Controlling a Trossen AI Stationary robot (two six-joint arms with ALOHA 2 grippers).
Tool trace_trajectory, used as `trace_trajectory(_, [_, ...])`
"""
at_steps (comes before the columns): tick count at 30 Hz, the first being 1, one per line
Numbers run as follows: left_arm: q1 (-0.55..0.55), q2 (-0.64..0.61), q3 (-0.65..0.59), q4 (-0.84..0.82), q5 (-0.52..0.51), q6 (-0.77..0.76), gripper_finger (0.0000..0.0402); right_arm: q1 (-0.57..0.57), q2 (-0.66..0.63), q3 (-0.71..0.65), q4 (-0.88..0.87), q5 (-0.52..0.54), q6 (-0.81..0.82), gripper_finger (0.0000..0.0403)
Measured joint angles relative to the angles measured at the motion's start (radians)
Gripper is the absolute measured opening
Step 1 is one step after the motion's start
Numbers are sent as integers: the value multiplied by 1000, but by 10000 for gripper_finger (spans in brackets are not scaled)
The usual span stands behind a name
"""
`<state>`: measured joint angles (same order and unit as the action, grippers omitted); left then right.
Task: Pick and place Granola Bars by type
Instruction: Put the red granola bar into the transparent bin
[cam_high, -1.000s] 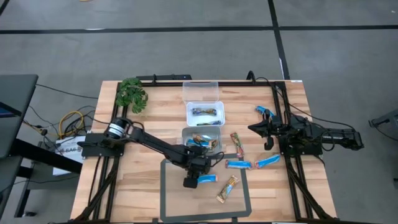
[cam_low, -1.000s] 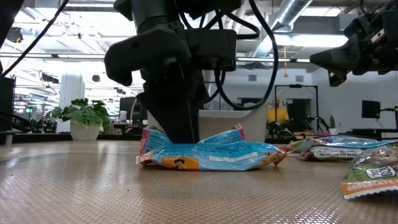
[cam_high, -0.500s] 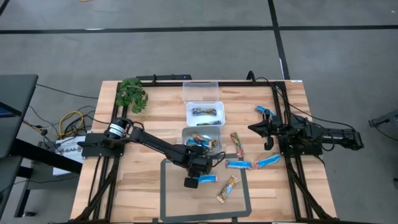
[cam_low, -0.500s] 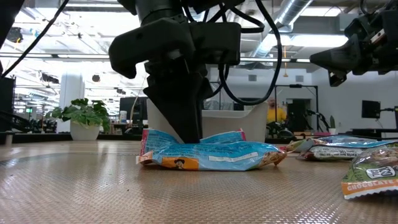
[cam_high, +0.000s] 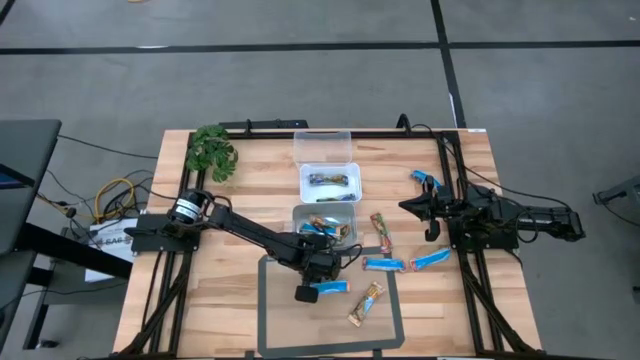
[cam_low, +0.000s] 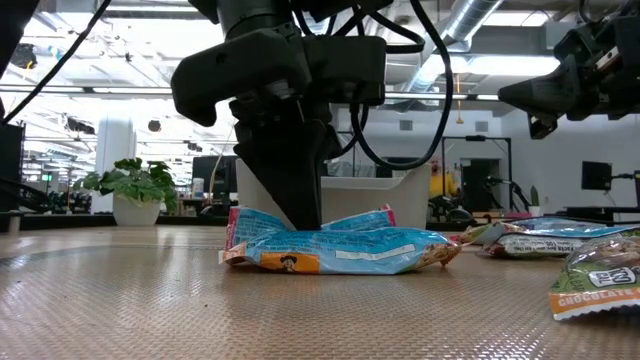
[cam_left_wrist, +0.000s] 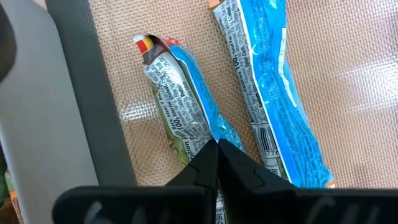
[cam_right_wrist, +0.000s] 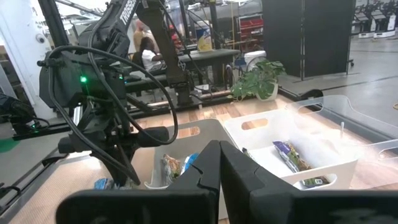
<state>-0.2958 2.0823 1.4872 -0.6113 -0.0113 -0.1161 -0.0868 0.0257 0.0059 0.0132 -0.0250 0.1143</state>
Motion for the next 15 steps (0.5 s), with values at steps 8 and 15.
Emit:
trace_trajectory(8, [0,0,0,0,2,26,0,0,0,0,0,0,0,0])
trace_trajectory(15, [0,-10,9,-31,-2,35,0,0,0,0,0,0,0,0])
